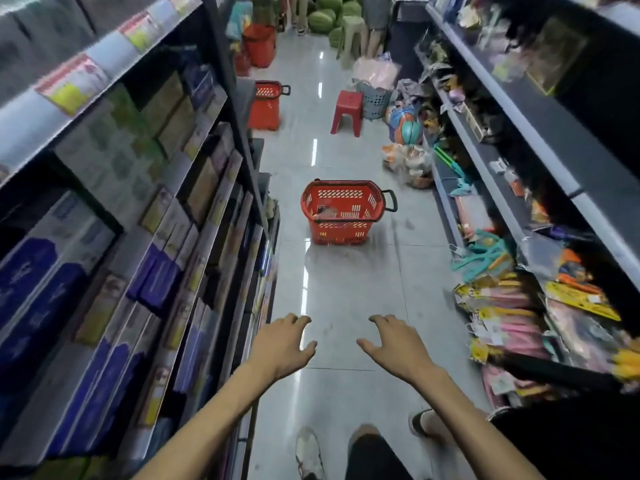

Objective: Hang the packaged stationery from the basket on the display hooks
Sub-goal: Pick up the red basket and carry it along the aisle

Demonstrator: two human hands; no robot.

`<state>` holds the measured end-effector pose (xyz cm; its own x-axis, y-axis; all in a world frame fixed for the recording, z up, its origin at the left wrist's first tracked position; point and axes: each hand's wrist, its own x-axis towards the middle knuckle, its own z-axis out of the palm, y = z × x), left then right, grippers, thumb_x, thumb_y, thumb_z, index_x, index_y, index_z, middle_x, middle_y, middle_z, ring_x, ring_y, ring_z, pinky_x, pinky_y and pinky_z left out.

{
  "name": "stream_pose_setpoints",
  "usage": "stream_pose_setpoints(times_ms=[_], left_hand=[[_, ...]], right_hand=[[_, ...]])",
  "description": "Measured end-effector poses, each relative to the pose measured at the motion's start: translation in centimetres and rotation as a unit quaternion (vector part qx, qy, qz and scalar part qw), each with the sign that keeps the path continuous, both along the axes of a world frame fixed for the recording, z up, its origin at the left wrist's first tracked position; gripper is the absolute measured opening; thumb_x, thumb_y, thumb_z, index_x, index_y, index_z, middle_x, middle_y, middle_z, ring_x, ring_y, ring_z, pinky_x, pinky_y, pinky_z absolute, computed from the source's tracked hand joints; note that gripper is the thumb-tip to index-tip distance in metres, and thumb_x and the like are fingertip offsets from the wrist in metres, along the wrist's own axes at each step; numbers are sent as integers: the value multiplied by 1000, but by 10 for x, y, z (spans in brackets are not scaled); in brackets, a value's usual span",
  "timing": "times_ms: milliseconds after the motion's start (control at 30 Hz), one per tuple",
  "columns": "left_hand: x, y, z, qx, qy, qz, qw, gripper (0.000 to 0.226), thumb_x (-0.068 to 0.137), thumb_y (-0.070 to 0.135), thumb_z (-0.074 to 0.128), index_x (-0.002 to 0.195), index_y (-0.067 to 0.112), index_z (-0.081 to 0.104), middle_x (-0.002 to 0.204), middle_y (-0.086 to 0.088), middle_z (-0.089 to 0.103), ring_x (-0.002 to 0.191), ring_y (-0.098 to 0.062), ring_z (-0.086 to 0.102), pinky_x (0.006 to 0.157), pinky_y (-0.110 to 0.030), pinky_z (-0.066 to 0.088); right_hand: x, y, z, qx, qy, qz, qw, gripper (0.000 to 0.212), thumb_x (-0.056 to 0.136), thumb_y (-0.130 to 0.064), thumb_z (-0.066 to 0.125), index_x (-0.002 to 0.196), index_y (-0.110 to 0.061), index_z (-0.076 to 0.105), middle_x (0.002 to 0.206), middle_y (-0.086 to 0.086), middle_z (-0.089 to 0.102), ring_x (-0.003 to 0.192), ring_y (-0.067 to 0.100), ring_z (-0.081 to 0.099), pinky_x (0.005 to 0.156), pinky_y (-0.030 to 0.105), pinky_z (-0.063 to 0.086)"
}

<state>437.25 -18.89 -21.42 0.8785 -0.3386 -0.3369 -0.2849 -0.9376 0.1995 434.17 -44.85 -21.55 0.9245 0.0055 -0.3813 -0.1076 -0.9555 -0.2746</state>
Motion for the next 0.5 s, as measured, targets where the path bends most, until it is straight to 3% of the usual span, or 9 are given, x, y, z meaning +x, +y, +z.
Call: stream_pose_setpoints(times_ms=[367,433,500], left_hand=[[232,-87,-27,31,9,-25,999,46,108,49,38,146,26,51,132,1,67,115,-26,67,90,-38,53],[273,-105,-33,48,12,-9,999,44,109,50,35,137,25,58,126,0,70,111,-26,68,87,-36,53],[310,-122,-36,67,18,16,997,48,110,52,31,117,22,67,113,-1,74,102,-28,70,80,-35,51]], right_hand=[[213,-90,-24,26,20,-39,999,55,100,-55,53,144,-22,53,141,4,58,129,24,55,104,36,42],[254,-110,-30,49,26,-42,998,51,101,-54,52,140,-21,58,137,3,61,125,24,58,99,36,46],[295,-129,-35,55,34,-50,997,43,102,-53,50,122,-19,69,121,2,68,110,23,65,90,35,51]])
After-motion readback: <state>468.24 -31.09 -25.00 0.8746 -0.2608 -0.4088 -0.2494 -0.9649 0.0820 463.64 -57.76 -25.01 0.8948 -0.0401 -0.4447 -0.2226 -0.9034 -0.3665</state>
